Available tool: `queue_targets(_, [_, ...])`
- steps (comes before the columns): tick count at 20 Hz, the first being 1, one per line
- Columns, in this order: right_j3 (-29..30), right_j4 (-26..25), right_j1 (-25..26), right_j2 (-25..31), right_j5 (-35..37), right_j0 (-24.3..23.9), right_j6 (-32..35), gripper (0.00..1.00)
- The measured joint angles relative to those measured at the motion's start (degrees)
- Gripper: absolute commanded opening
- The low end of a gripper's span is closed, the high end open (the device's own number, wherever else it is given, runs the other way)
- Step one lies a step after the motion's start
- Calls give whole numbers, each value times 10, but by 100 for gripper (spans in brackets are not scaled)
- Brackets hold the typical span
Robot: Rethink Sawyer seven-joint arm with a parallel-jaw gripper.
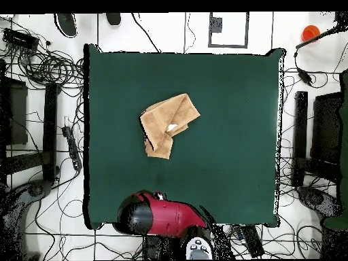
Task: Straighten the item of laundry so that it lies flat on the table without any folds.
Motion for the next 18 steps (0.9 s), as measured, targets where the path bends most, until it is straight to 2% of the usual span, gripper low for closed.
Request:
queue_targets(11, [-14,0,0,0,0,13,0,100])
queue_targets(18, [-34,0,20,0,0,13,0,100])
